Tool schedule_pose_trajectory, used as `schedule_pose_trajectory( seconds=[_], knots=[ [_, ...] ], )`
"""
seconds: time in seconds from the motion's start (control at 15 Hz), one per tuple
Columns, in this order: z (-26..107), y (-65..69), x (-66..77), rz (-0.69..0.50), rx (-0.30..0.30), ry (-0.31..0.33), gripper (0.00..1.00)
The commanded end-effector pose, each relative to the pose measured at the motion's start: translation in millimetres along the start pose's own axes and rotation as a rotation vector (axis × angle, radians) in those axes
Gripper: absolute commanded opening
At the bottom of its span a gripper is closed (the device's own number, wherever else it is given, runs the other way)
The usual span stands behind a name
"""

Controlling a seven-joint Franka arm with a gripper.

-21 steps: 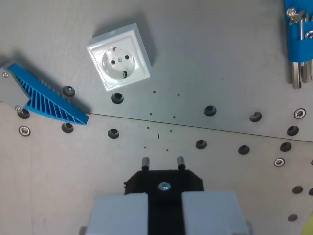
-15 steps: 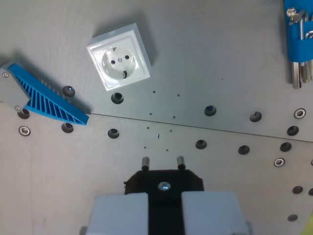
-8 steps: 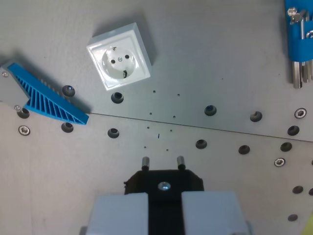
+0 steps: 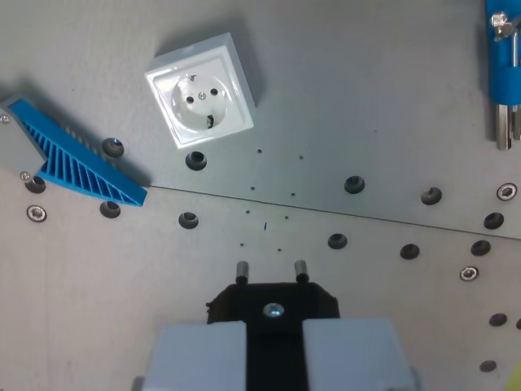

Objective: Move above the white socket

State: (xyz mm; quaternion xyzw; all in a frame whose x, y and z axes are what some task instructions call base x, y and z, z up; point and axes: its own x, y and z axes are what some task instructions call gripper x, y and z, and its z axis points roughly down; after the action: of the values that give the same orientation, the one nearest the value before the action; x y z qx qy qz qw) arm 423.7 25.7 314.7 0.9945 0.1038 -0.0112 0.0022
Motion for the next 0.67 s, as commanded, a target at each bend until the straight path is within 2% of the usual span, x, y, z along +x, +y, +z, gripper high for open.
schedule_pose_trajectory(
  seconds=[0.07, 0.67],
  knots=[
    [15.7, -3.9, -3.6, -0.06, -0.013, 0.093, 0.0],
    [53.6, -11.9, -4.6, -0.13, -0.014, 0.09, 0.0]
  ],
)
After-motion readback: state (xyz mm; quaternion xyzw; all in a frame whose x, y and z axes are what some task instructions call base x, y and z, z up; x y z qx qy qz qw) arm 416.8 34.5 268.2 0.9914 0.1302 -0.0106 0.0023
